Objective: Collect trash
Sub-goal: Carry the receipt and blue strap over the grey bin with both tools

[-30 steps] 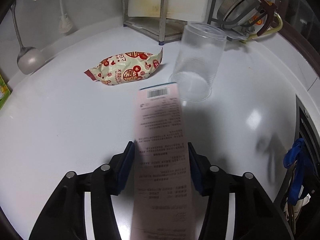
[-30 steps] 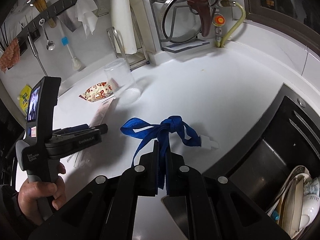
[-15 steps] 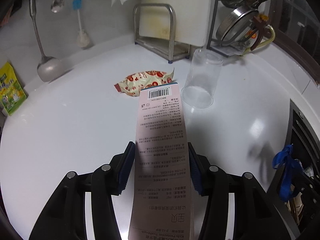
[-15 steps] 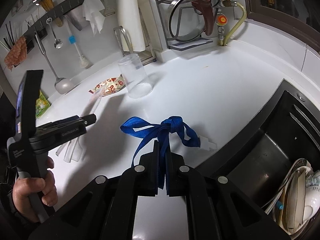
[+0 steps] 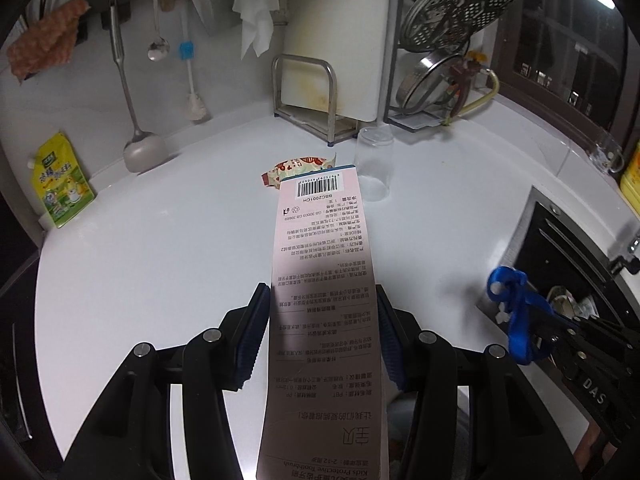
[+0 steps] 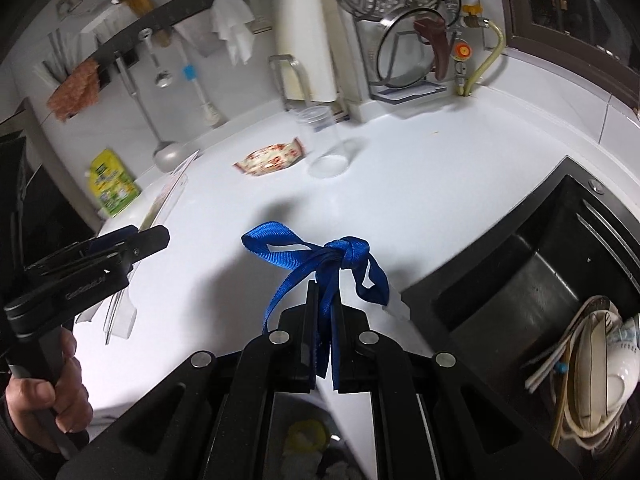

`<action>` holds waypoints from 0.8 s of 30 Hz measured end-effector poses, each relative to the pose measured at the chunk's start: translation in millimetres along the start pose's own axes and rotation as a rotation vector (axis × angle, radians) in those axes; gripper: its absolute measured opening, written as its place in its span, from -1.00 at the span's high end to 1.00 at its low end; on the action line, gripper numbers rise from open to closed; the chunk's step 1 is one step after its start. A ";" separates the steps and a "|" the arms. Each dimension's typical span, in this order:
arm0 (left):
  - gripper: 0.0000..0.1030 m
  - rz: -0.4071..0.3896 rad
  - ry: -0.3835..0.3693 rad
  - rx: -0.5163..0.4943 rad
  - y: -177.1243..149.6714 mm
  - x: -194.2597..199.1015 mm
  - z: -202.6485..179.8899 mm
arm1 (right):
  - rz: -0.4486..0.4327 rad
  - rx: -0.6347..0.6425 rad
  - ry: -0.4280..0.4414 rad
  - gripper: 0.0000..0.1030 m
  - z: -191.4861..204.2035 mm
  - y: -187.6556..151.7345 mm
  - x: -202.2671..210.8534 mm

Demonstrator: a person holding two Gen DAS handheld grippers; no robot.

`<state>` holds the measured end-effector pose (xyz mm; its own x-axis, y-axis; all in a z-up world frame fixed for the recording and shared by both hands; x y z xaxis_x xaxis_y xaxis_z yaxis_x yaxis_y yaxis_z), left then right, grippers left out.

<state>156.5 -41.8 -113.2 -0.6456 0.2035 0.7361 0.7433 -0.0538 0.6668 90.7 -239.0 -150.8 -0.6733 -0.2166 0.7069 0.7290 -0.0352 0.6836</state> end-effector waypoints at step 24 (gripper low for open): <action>0.04 0.095 -0.030 -0.036 -137.4 115.5 -20.1 | 0.138 0.082 0.114 0.90 33.6 -108.1 94.1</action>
<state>-23.7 -30.5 -117.5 -0.5662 0.2253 0.7929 0.7939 -0.1097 0.5981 -55.6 -222.8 -152.1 -0.5457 -0.3235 0.7730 0.7979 0.0812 0.5973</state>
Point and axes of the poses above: each gripper's, at about its wrist camera, not at the fingertips, and x roughly against the way its jaws point, z to its left, y to its top, the point moved 3 cm from there along -x, roughly the way its jaws point, and after that the axes turned 8 degrees about x, right-handed, at the moved point
